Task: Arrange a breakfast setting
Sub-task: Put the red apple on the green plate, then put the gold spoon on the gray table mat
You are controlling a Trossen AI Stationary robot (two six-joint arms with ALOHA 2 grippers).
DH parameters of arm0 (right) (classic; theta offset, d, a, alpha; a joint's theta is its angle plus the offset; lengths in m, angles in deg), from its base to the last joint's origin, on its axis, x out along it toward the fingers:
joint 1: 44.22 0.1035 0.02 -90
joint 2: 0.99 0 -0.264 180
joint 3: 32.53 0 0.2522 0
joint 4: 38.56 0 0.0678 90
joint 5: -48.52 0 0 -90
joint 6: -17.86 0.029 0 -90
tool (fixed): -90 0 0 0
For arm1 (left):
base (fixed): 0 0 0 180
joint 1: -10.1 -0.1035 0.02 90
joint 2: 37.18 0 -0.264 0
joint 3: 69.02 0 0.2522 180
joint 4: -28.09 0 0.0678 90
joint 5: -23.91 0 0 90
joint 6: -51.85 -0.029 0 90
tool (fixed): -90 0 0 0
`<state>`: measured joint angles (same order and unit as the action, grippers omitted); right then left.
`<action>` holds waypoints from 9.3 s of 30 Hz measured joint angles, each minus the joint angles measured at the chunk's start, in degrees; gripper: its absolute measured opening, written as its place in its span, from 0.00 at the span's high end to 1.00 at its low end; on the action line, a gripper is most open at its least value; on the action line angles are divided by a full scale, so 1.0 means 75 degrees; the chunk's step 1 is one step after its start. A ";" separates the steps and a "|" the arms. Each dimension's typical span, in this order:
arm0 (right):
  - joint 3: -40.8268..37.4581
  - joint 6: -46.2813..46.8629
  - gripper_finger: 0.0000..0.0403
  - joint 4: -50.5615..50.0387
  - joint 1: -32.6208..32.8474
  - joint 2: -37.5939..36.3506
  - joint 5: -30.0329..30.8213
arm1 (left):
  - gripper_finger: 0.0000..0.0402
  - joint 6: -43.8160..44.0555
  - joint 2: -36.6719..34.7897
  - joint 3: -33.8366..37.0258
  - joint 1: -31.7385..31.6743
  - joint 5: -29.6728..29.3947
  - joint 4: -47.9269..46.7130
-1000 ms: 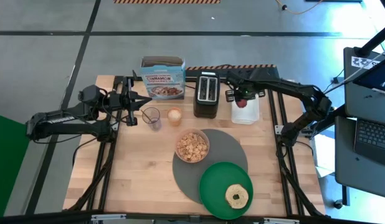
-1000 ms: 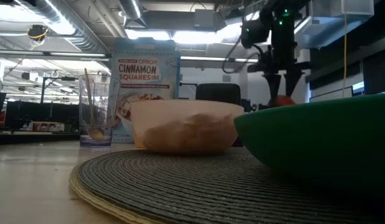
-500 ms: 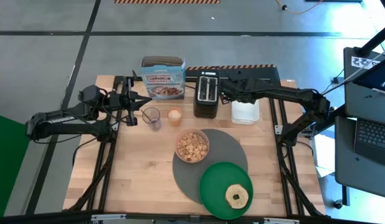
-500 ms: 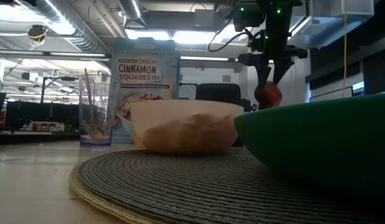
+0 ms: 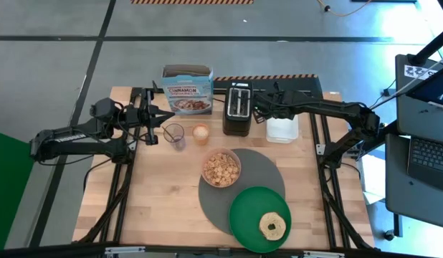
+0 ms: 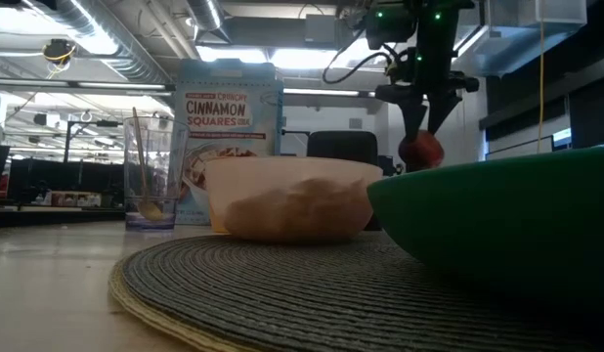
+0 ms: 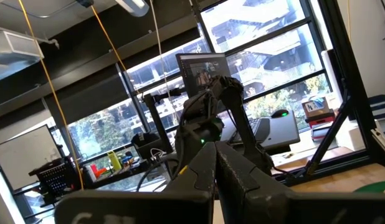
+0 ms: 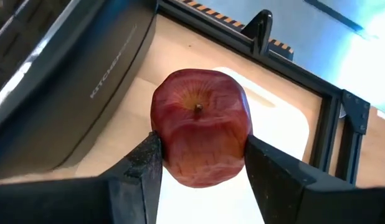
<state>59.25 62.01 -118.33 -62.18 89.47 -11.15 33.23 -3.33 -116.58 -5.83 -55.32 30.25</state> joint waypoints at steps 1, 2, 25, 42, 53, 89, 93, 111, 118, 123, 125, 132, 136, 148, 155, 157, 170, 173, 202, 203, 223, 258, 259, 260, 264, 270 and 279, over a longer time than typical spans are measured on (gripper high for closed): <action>0.0000 -0.0121 0.54 -0.0015 -0.0002 0.0000 -0.0036 | 1.00 -0.0003 0.0000 0.0000 -0.0002 0.0000 0.0000; 0.0000 -0.0163 0.54 -0.0019 0.0005 0.0000 -0.0061 | 1.00 0.0000 -0.0003 0.0000 -0.0002 0.0000 0.0000; -0.0635 0.1778 0.54 0.0140 0.3360 0.0006 0.3252 | 1.00 -0.0001 0.0000 0.0000 -0.0001 0.0000 0.0000; -0.0635 0.5969 0.54 -0.1666 0.7096 0.0006 0.4420 | 1.00 -0.0003 -0.0002 0.0000 -0.0002 0.0000 0.0000; -0.1462 0.7276 0.54 -0.0513 0.8572 0.0004 0.4740 | 1.00 0.0000 -0.0003 0.0000 -0.0002 -0.0002 0.0000; -0.2366 0.6165 0.54 0.3448 1.0755 0.1253 0.5372 | 1.00 -0.0003 0.0000 0.0000 0.0001 -0.0003 0.0000; -0.2369 0.6024 0.54 0.4210 1.0543 0.1729 0.5612 | 1.00 0.0000 0.0000 0.0000 0.0001 -0.0003 0.0000; -0.2369 0.6135 0.54 0.5373 1.0171 0.2075 0.4205 | 1.00 -0.0003 -0.0002 0.0000 0.0001 -0.0006 0.0000; -0.2369 0.6627 0.54 0.5453 1.0124 0.2409 0.4192 | 1.00 0.0000 0.0000 0.0000 -0.0002 -0.0003 0.0000; -0.2369 0.6636 0.54 0.5531 1.0127 0.2477 0.4112 | 1.00 0.0000 -0.0001 0.0000 -0.0001 -0.0005 0.0000; -0.2369 0.6633 0.54 0.5527 1.0127 0.2477 0.4110 | 1.00 -0.0003 -0.0003 0.0000 0.0001 -0.0003 0.0000; -0.2369 0.6625 0.54 0.5444 1.0127 0.2477 0.4001 | 1.00 0.0000 -0.0003 0.0000 -0.0002 -0.0004 0.0000; -0.2369 0.6531 0.54 0.5394 1.0127 0.2477 0.4003 | 1.00 0.0000 -0.0002 0.0000 0.0001 -0.0004 0.0000; -0.2369 0.6459 0.31 0.5391 1.0139 0.2477 0.4006 | 1.00 -0.0003 0.0000 0.0000 0.0000 -0.0006 0.0000; -0.2345 0.6163 0.18 0.5458 1.0147 0.2460 0.4014 | 1.00 -0.0001 0.0000 0.0000 -0.0002 -0.0004 0.0000; -0.2210 0.5830 0.16 0.5455 1.0147 0.2460 0.4178 | 1.00 0.0000 0.0000 0.0000 -0.0002 -0.0006 0.0000; -0.0063 0.1888 0.15 0.3000 0.9973 0.2454 0.4892 | 1.00 0.0000 0.0000 0.0000 0.0001 -0.0006 0.0000; 0.0539 0.0924 0.15 0.2311 0.9848 0.2445 0.5411 | 1.00 0.0000 -0.0001 0.0000 0.0000 -0.0005 0.0000; 0.2897 -0.0650 0.15 -0.3017 0.8094 0.2439 0.6924 | 1.00 0.2432 -0.0126 0.0000 -0.0002 0.0481 -0.2129; 0.2897 -0.0655 0.15 -0.3017 0.8099 0.2439 0.6927 | 1.00 0.2417 -0.0131 0.0000 0.0001 0.0324 -0.2644; 0.2888 -0.0530 0.15 -0.3017 0.8087 0.2445 0.6685 | 0.41 0.4234 -0.0127 -0.0876 -0.0088 -0.3311 -0.7772; 0.2885 -0.0530 0.15 -0.3017 0.8002 0.2448 0.6626 | 0.40 0.5036 0.0092 -0.0115 -0.0090 -0.3410 -0.7656; 0.2885 -0.0530 0.15 -0.3017 0.7971 0.2448 0.6619 | 0.40 0.5036 0.0115 -0.0117 -0.0090 -0.3410 -0.7649; 0.2885 -0.0530 0.15 -0.3014 0.7973 0.2448 0.6603 | 0.40 0.5036 0.0152 -0.0117 -0.0090 -0.3399 -0.7650; 0.2885 -0.0530 0.15 -0.3014 0.7927 0.2448 0.6520 | 0.41 0.5061 0.0309 -0.0114 -0.0088 -0.3099 -0.7644; 0.2885 -0.0530 0.15 -0.3011 0.7927 0.2451 0.6475 | 0.51 0.5065 0.0402 -0.0114 -0.0090 -0.3080 -0.7577; 0.2885 -0.0530 0.15 -0.3009 0.7927 0.2451 0.6472 | 0.63 0.5068 0.0396 -0.0114 -0.0090 -0.3077 -0.7446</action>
<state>80.89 58.04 -140.90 -2.72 107.85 37.39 71.24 -0.36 -117.44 -6.51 -78.40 -25.60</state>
